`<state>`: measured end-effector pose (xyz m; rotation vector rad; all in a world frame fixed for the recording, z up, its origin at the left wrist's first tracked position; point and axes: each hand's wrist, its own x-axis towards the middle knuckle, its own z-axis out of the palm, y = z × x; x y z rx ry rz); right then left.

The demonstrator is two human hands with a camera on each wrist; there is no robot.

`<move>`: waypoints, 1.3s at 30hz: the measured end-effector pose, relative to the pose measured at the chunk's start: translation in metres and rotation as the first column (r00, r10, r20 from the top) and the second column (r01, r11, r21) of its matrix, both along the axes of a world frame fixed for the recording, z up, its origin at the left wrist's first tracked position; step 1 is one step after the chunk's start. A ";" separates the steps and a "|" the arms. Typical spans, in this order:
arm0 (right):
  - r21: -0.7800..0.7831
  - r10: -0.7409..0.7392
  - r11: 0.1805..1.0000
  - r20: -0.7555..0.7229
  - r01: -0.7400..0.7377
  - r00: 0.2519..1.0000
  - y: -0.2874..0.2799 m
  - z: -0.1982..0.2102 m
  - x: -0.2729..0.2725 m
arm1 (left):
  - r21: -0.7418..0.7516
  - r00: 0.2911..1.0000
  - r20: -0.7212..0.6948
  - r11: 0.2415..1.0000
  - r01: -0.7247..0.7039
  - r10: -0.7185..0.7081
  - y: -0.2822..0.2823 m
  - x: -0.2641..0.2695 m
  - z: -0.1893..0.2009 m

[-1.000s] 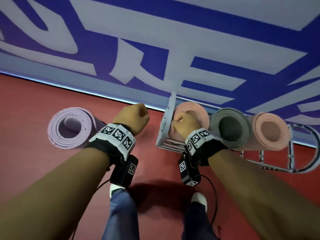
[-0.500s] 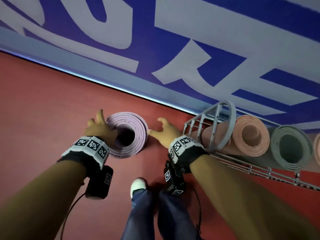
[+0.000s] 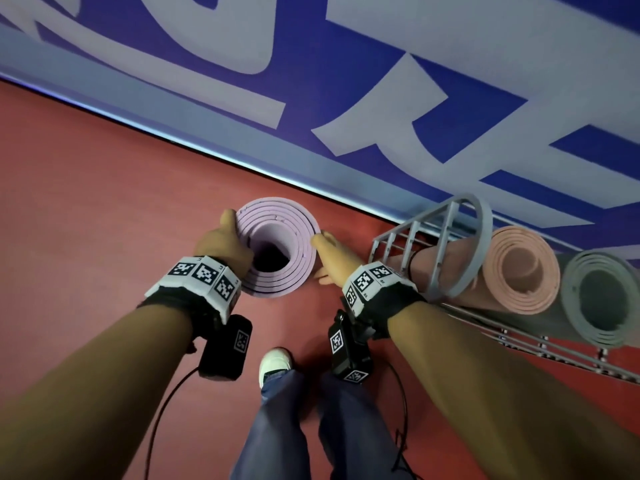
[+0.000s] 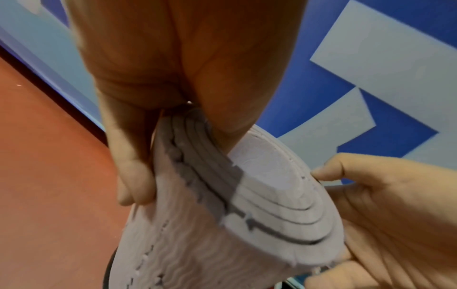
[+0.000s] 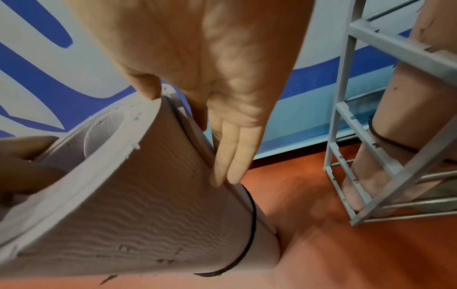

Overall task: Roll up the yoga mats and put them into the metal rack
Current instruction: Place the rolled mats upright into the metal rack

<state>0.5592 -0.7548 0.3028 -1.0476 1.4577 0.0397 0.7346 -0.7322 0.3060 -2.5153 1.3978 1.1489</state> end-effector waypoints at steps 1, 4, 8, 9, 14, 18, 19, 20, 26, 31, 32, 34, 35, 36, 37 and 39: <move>0.004 0.028 1.000 -0.005 -0.028 1.000 0.002 0.002 -0.005 | -0.008 1.000 -0.003 1.000 0.024 -0.024 0.001 -0.002 0.004; -0.010 0.090 0.996 -0.022 -0.090 0.996 0.011 0.011 -0.029 | -0.019 0.995 -0.030 0.995 0.097 -0.097 0.005 -0.010 0.027; -0.057 0.302 0.949 -0.133 -0.311 0.944 0.032 0.028 -0.069 | -0.031 0.974 -0.043 0.975 0.222 -0.223 0.005 -0.021 0.074; -0.048 0.340 0.935 -0.167 -0.352 0.926 0.038 0.035 -0.075 | -0.033 0.965 -0.044 0.966 0.257 -0.258 0.006 -0.026 0.086; -0.157 0.352 0.919 -0.087 -0.362 0.932 0.062 0.067 -0.093 | -0.061 0.928 -0.116 0.935 0.350 -0.355 0.016 -0.054 0.134; -0.224 0.308 0.927 -0.005 -0.301 0.951 0.078 0.101 -0.120 | -0.054 0.934 -0.150 0.946 0.320 -0.325 0.039 -0.081 0.163; -0.254 0.327 0.913 -0.012 -0.319 0.945 0.083 0.108 -0.132 | -0.051 0.939 -0.171 0.955 0.293 -0.297 0.047 -0.091 0.169; -0.284 0.346 0.898 -0.019 -0.337 0.938 0.090 0.116 -0.144 | -0.045 0.946 -0.192 0.965 0.258 -0.262 0.054 -0.102 0.173; -0.335 0.242 0.917 0.039 -0.216 0.969 0.140 0.151 -0.245 | -0.084 0.922 -0.229 0.950 0.299 -0.311 0.104 -0.201 0.208; -0.444 0.164 0.891 0.132 -0.090 0.978 0.178 0.187 -0.331 | -0.183 0.935 -0.214 0.952 0.245 -0.282 0.143 -0.288 0.252; -0.465 0.156 0.883 0.156 -0.066 0.975 0.184 0.195 -0.347 | -0.194 0.936 -0.210 0.950 0.244 -0.283 0.150 -0.302 0.261; -0.515 0.165 0.856 0.173 -0.054 0.971 0.194 0.209 -0.375 | -0.207 0.932 -0.216 0.946 0.249 -0.292 0.163 -0.329 0.279; -0.527 0.175 0.848 0.172 -0.059 0.969 0.198 0.217 -0.387 | -0.216 0.927 -0.233 0.945 0.245 -0.294 0.169 -0.341 0.288; -0.532 0.177 0.844 0.161 -0.065 0.971 0.201 0.224 -0.399 | -0.227 0.921 -0.253 0.943 0.242 -0.297 0.174 -0.352 0.296; -0.537 0.178 0.841 0.154 -0.069 0.972 0.205 0.233 -0.409 | -0.239 0.914 -0.275 0.942 0.236 -0.299 0.179 -0.361 0.303; -0.549 0.175 0.832 0.132 -0.076 0.976 0.211 0.249 -0.428 | -0.263 0.903 -0.307 0.939 0.223 -0.301 0.186 -0.378 0.313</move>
